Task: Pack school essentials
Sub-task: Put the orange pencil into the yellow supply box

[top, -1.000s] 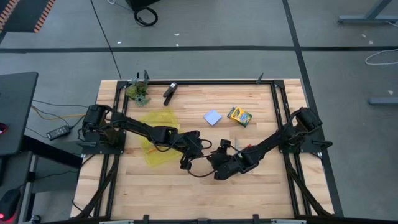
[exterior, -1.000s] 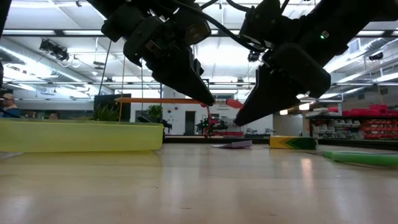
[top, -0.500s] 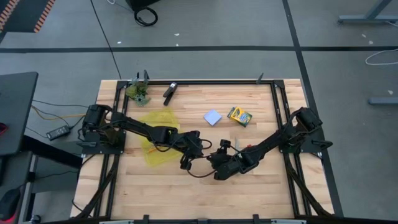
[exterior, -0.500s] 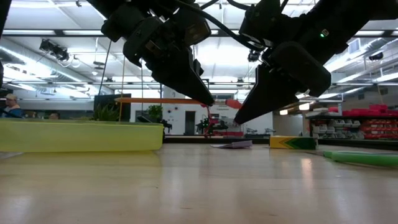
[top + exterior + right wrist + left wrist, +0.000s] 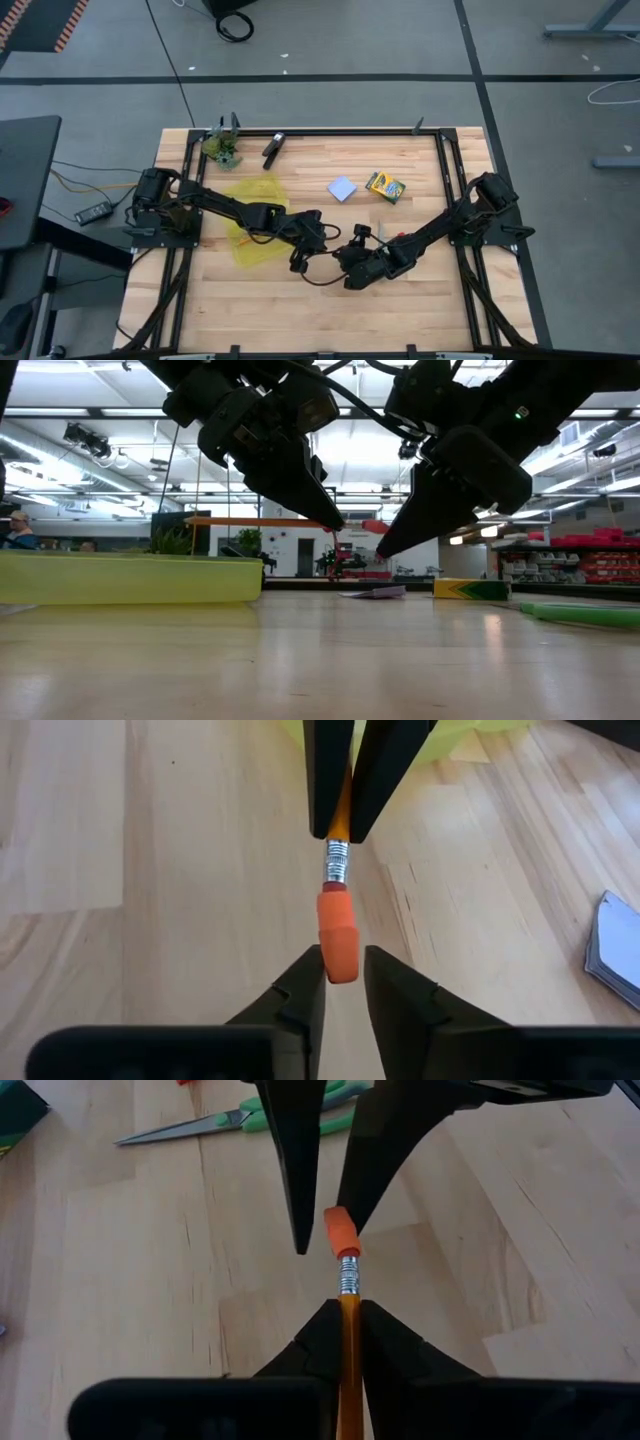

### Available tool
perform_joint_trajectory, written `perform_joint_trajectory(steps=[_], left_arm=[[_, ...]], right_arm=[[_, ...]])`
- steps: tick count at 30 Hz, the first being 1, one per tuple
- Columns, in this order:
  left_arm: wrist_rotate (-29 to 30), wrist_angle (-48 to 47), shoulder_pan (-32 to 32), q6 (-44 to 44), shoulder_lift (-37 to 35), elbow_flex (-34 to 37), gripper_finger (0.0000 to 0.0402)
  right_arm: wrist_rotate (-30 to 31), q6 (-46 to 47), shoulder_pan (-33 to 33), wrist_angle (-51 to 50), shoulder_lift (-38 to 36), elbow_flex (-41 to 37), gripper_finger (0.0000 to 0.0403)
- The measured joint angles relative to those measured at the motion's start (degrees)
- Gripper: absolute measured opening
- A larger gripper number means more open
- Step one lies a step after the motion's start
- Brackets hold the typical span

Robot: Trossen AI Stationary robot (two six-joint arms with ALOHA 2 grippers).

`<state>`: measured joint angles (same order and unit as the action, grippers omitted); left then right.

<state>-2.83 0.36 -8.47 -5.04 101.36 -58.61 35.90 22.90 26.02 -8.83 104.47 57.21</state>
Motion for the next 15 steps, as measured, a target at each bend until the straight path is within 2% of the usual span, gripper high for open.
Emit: perform_joint_trajectory(steps=[15], left_arm=[[-0.04, -0.28, -0.02, -0.02, 0.0, 0.0, 0.0026]], right_arm=[[-1.72, -1.84, -0.51, -0.19, 0.0, 1.79, 0.0053]])
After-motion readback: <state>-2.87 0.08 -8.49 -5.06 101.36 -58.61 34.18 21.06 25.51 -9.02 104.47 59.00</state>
